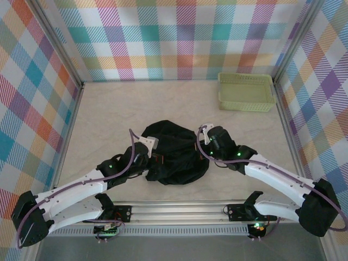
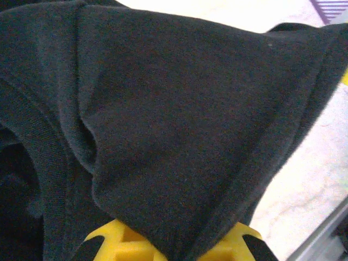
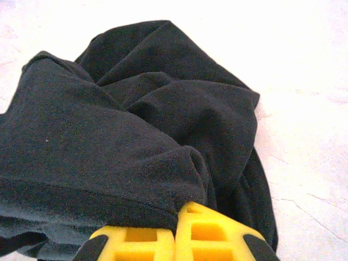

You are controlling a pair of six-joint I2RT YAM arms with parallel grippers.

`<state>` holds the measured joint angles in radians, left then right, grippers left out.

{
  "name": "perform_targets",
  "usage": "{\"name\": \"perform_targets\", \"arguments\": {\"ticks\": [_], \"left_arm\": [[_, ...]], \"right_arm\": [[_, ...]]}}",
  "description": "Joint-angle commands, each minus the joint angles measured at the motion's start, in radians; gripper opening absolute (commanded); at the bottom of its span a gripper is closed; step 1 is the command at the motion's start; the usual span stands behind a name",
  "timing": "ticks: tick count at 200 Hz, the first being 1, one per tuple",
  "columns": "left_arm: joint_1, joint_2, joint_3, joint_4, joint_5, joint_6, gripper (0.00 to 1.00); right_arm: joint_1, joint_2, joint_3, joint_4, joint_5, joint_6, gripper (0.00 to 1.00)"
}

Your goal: Fold the inside-out t-shirt

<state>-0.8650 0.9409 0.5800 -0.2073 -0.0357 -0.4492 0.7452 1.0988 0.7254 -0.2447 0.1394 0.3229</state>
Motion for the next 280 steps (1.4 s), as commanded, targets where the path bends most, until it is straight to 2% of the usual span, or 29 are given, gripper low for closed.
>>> {"name": "perform_targets", "arguments": {"ticks": [1, 24, 46, 66, 90, 126, 151, 165, 189, 218, 255, 280], "left_arm": [[0.018, 0.056, 0.005, 0.056, 0.077, 0.009, 0.0], [0.016, 0.109, 0.026, 0.105, 0.129, 0.0, 0.0], [0.017, 0.144, 0.05, 0.115, 0.144, 0.001, 0.0], [0.016, 0.16, 0.065, 0.121, 0.155, 0.003, 0.0], [0.015, 0.16, 0.073, 0.118, 0.152, 0.005, 0.0], [0.015, 0.154, 0.079, 0.116, 0.157, 0.008, 0.0], [0.015, 0.152, 0.087, 0.104, 0.167, 0.01, 0.0], [0.015, 0.147, 0.084, 0.103, 0.168, 0.012, 0.0], [0.014, 0.137, 0.072, 0.096, 0.151, 0.009, 0.0], [0.014, 0.142, 0.079, 0.064, 0.137, 0.021, 0.0], [0.015, 0.13, 0.077, 0.061, 0.117, 0.028, 0.02], [0.017, 0.114, 0.097, 0.01, 0.042, 0.052, 0.12]], "right_arm": [[-0.042, 0.03, -0.037, -0.058, -0.006, 0.017, 0.06], [-0.027, 0.071, -0.017, -0.06, -0.009, 0.019, 0.34], [0.044, 0.022, -0.009, -0.082, 0.053, -0.012, 0.5], [0.151, -0.081, -0.037, -0.047, 0.033, -0.036, 0.54], [0.219, -0.14, -0.106, 0.066, -0.091, 0.003, 0.58], [0.228, -0.011, -0.121, 0.137, -0.038, 0.03, 0.59], [0.229, 0.067, -0.075, 0.205, -0.076, 0.051, 0.61], [0.228, 0.104, -0.044, 0.219, -0.056, 0.071, 0.58], [0.226, 0.142, 0.008, 0.173, 0.034, 0.066, 0.41], [0.227, 0.108, 0.011, 0.158, 0.058, 0.042, 0.35], [0.226, 0.095, 0.051, 0.093, 0.058, 0.027, 0.0], [0.227, 0.046, 0.065, 0.012, 0.065, 0.035, 0.0]]}}
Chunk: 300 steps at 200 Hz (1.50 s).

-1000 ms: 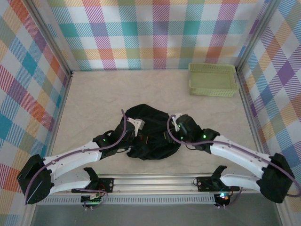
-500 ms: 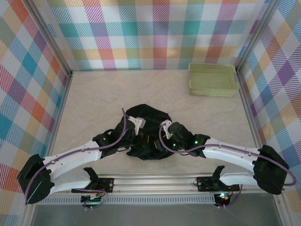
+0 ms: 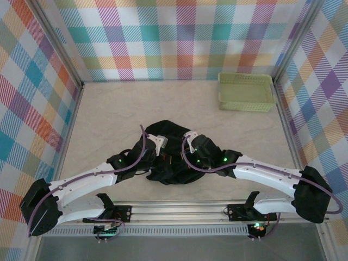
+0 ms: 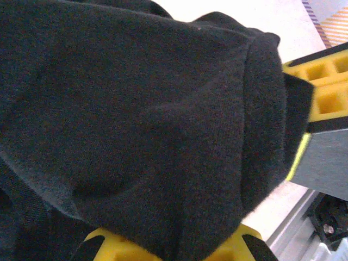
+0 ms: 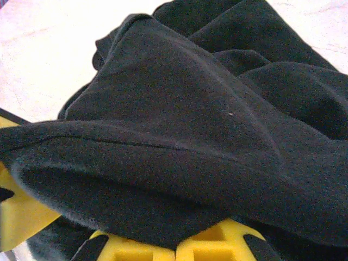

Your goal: Fold the inside-out t-shirt

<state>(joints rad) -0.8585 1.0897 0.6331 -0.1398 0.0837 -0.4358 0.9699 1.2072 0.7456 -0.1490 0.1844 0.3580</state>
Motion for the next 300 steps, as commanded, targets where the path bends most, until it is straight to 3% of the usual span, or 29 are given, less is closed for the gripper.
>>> {"name": "perform_targets", "arguments": {"ticks": [1, 24, 61, 91, 124, 178, 235, 243, 261, 275, 284, 300], "left_arm": [[0.009, -0.035, 0.047, -0.059, -0.082, 0.039, 0.12], [0.009, -0.01, 0.099, -0.125, -0.146, 0.066, 0.18], [0.009, 0.075, 0.175, -0.193, -0.227, 0.083, 0.19], [-0.034, 0.08, 0.203, -0.186, -0.241, 0.099, 0.21], [-0.137, -0.029, 0.181, -0.185, -0.352, 0.116, 0.34], [-0.202, -0.107, 0.086, -0.046, -0.331, 0.117, 0.57], [-0.183, 0.069, 0.12, 0.044, -0.397, 0.063, 0.6], [-0.175, 0.09, 0.129, 0.047, -0.409, 0.053, 0.58], [-0.151, 0.12, 0.142, 0.05, -0.422, 0.026, 0.35], [-0.137, 0.118, 0.13, 0.075, -0.396, 0.021, 0.23], [-0.133, 0.112, 0.126, 0.082, -0.379, 0.022, 0.16], [-0.131, 0.11, 0.119, 0.083, -0.357, 0.025, 0.06]], "right_arm": [[0.003, -0.066, 0.045, -0.088, 0.02, 0.0, 0.0], [0.003, -0.143, 0.069, -0.215, 0.009, 0.026, 0.0], [0.001, -0.224, 0.176, -0.434, -0.032, 0.087, 0.0], [0.001, -0.15, 0.289, -0.489, -0.024, 0.124, 0.0], [-0.006, 0.021, 0.446, -0.517, -0.004, 0.149, 0.0], [-0.01, 0.159, 0.551, -0.489, -0.068, 0.141, 0.0], [-0.008, 0.151, 0.525, -0.413, -0.166, 0.175, 0.0], [-0.009, 0.152, 0.522, -0.407, -0.176, 0.18, 0.0], [-0.01, 0.152, 0.512, -0.408, -0.172, 0.181, 0.0], [-0.013, 0.138, 0.493, -0.417, -0.122, 0.18, 0.0], [-0.024, 0.122, 0.475, -0.415, -0.1, 0.179, 0.08], [-0.06, 0.08, 0.417, -0.377, -0.113, 0.172, 0.14]]}}
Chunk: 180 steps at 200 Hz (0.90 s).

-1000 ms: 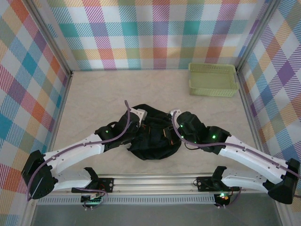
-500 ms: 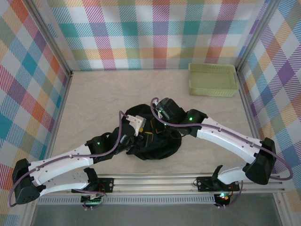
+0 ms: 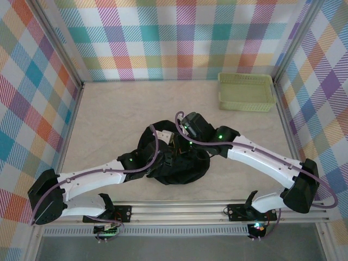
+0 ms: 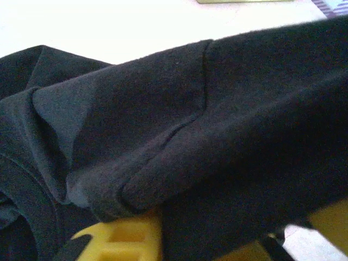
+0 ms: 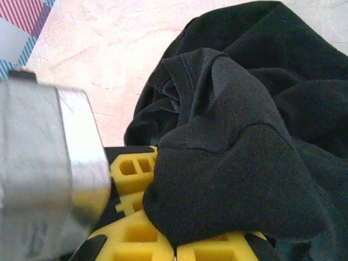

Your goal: Fold the inside-out t-shirt

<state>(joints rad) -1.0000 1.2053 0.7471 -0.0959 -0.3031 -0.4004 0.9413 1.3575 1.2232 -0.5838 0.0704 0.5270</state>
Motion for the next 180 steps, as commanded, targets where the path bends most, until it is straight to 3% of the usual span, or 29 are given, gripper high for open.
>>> {"name": "perform_targets", "arguments": {"ticks": [1, 16, 29, 65, 92, 148, 180], "left_arm": [[0.01, -0.006, 0.005, 0.038, 0.031, -0.01, 0.05], [0.015, -0.013, -0.005, 0.035, 0.037, -0.013, 0.0], [0.021, -0.023, -0.016, 0.04, 0.05, -0.017, 0.0], [0.043, -0.048, -0.039, 0.049, 0.082, -0.03, 0.0], [0.052, -0.057, -0.042, 0.049, 0.095, -0.031, 0.0], [0.054, -0.073, -0.043, 0.038, 0.105, -0.035, 0.0], [0.054, -0.079, -0.045, 0.036, 0.105, -0.035, 0.0]], "right_arm": [[-0.033, -0.072, -0.064, 0.062, 0.0, 0.002, 0.14], [-0.051, -0.111, -0.116, 0.101, -0.015, -0.017, 0.28], [-0.053, -0.151, -0.168, 0.143, -0.021, -0.045, 0.34], [-0.054, -0.265, -0.377, 0.336, -0.083, -0.101, 0.36], [-0.053, -0.267, -0.509, 0.491, -0.133, -0.135, 0.39], [-0.055, -0.171, -0.524, 0.611, 0.009, -0.176, 0.45], [-0.065, -0.109, -0.501, 0.623, 0.018, -0.185, 0.5]]}}
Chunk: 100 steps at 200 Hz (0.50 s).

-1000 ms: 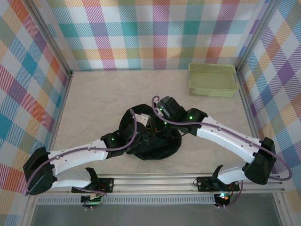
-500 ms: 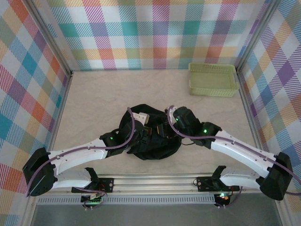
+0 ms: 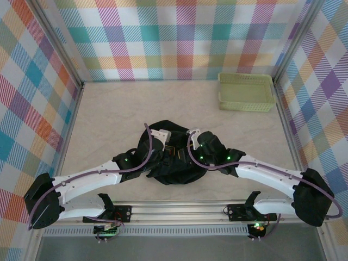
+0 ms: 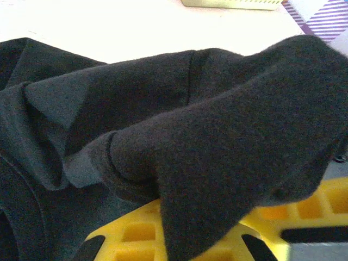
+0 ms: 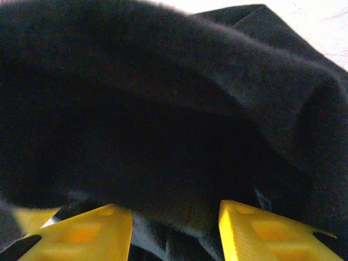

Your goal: Fold the inside-out t-shirt

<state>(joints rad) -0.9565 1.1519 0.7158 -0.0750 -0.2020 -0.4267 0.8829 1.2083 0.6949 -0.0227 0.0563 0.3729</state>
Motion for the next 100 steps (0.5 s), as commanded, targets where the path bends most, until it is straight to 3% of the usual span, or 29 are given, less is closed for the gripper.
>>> {"name": "perform_targets", "arguments": {"ticks": [1, 17, 39, 83, 100], "left_arm": [[0.01, -0.027, -0.013, 0.014, 0.004, -0.009, 0.0], [0.01, -0.027, -0.012, 0.013, 0.004, -0.008, 0.0], [0.011, -0.025, -0.009, 0.011, 0.001, -0.005, 0.0], [0.011, 0.002, 0.009, -0.027, -0.035, 0.003, 0.0], [0.012, 0.027, 0.031, -0.06, -0.053, 0.014, 0.03]], "right_arm": [[-0.006, 0.042, 0.028, 0.062, 0.033, -0.031, 0.5], [-0.006, 0.066, 0.035, 0.06, 0.051, -0.032, 0.54], [-0.007, 0.081, 0.04, 0.053, 0.056, -0.035, 0.52], [0.003, 0.019, 0.079, -0.061, -0.01, -0.006, 0.06], [0.014, -0.065, 0.108, -0.182, 0.009, 0.012, 0.0]]}}
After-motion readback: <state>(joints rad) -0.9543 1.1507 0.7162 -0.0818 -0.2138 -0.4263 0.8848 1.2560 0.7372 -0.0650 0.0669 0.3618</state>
